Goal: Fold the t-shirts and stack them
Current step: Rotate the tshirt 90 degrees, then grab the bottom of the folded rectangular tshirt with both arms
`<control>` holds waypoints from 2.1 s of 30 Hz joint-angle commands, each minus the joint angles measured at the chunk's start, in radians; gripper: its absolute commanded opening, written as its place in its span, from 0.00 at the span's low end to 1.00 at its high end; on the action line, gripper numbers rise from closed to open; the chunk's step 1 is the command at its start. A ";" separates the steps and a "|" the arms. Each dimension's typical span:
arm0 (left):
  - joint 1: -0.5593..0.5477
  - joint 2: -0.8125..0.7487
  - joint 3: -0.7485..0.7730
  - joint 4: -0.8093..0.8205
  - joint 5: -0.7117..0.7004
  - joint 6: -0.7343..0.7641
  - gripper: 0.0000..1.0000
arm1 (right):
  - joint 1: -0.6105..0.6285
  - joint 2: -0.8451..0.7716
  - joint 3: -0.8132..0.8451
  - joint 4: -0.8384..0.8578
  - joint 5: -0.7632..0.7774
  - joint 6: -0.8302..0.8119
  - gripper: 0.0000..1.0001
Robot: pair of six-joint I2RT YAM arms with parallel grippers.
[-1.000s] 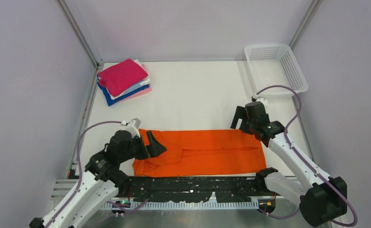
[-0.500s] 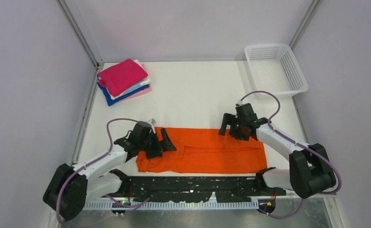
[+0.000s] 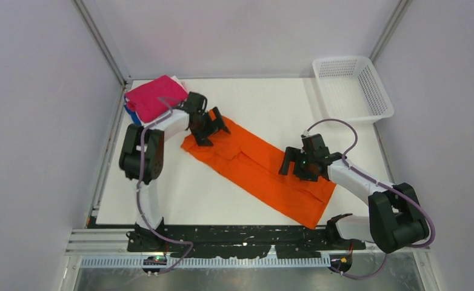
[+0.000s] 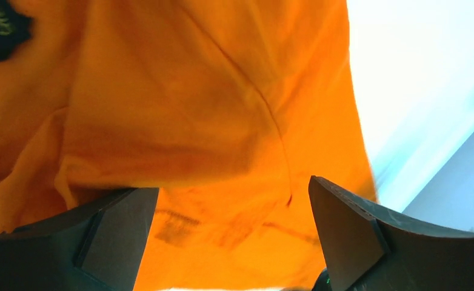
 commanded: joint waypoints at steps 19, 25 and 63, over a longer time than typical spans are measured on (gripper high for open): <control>-0.091 0.815 1.138 0.195 0.215 -0.484 0.99 | 0.392 0.204 0.106 0.189 -0.245 0.067 0.95; -0.119 0.907 1.204 0.335 0.071 -0.627 1.00 | 0.416 0.134 0.098 0.214 -0.256 0.076 0.95; -0.267 -0.552 -0.216 0.109 -0.175 0.048 1.00 | 0.198 -0.502 -0.195 -0.154 -0.089 0.071 0.95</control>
